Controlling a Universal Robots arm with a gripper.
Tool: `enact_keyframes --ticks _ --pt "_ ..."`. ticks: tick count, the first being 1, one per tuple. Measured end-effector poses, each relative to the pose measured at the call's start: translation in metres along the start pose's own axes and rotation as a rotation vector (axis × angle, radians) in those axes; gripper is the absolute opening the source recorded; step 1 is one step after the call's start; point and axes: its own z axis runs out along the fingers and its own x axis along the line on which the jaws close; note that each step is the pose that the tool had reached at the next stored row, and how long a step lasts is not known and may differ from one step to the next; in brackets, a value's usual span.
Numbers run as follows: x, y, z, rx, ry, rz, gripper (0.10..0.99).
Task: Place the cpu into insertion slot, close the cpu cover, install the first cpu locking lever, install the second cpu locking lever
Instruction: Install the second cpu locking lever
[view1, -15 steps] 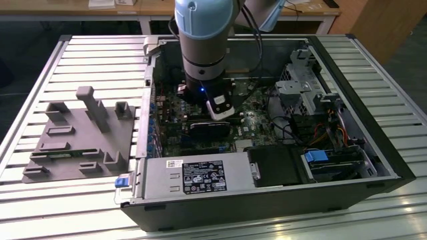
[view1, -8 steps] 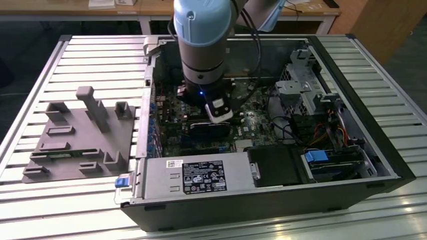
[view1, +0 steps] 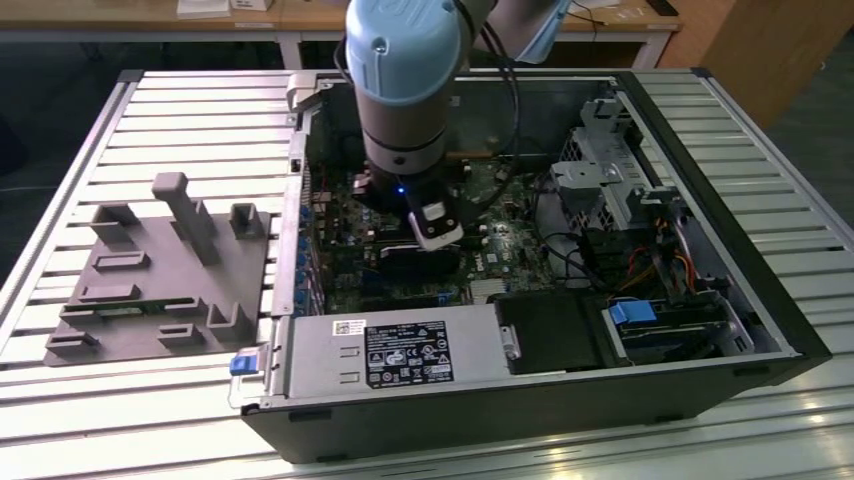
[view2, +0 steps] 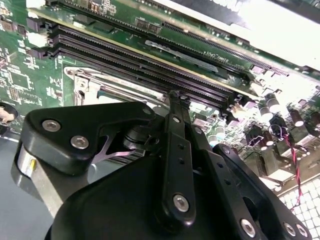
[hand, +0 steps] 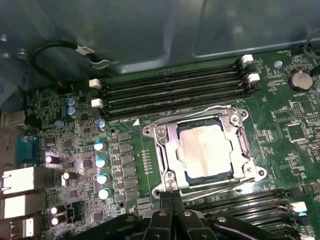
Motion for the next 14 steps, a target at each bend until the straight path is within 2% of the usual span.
enact_keyframes --ticks 6,14 --pt "0.0023 -0.0013 0.0029 -0.021 0.0028 0.001 0.102" --pt "0.0025 -0.0025 0.0068 -0.03 0.0044 0.001 0.102"
